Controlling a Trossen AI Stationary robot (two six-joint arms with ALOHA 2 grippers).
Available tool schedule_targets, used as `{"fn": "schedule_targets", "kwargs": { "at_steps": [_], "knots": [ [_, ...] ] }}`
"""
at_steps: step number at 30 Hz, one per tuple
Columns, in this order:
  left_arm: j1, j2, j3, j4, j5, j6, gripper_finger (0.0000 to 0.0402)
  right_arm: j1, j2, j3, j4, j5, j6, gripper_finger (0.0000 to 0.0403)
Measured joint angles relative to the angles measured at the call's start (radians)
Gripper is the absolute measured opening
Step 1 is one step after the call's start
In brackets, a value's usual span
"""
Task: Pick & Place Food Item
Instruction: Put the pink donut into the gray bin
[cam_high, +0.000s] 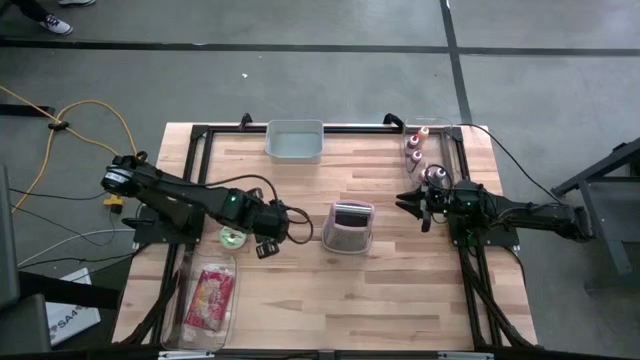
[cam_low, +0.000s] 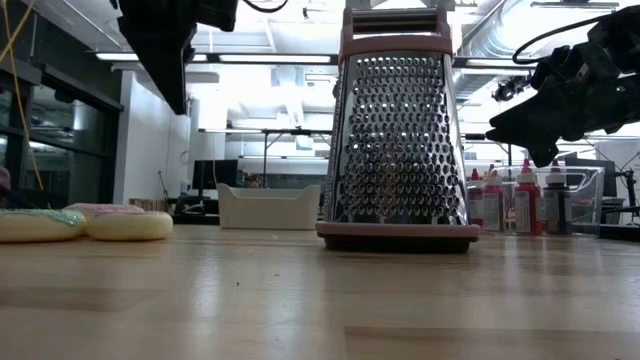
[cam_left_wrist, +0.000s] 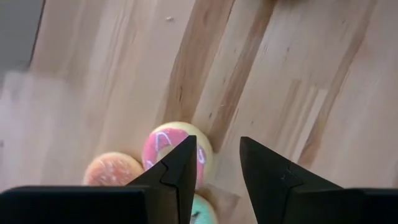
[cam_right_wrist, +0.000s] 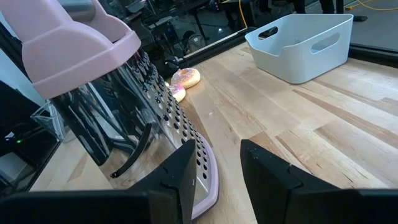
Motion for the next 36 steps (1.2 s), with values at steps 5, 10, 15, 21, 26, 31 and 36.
{"fn": "schedule_targets", "kwargs": {
  "at_steps": [5, 10, 15, 21, 26, 31, 36],
  "knots": [
    [0.025, 0.000, 0.000, 0.000, 0.075, 0.195, 0.0116, 0.000, 0.000, 0.000, 0.000, 0.000, 0.000, 0.0114],
    [0.041, 0.000, 0.000, 0.008, 0.210, 0.380, 0.0116, 0.000, 0.000, 0.000, 0.000, 0.000, 0.000, 0.0114],
    [0.066, 0.000, 0.000, 0.018, 0.310, 0.471, 0.0116, 0.000, 0.000, 0.000, 0.000, 0.000, 0.000, 0.0114],
    [0.090, 0.000, 0.000, 0.047, 0.395, 0.457, 0.0116, 0.000, 0.000, 0.000, 0.000, 0.000, 0.000, 0.0114],
    [0.090, 0.000, 0.000, 0.074, 0.406, 0.463, 0.0116, 0.000, 0.000, 0.000, 0.000, 0.000, 0.000, 0.0114],
    [0.090, 0.000, 0.000, 0.103, 0.406, 0.495, 0.0116, 0.000, 0.000, 0.000, 0.000, 0.000, 0.000, 0.0114],
    [0.090, 0.000, 0.000, 0.108, 0.406, 0.487, 0.0116, 0.000, 0.000, 0.000, 0.000, 0.000, 0.000, 0.0114]
  ]
}}
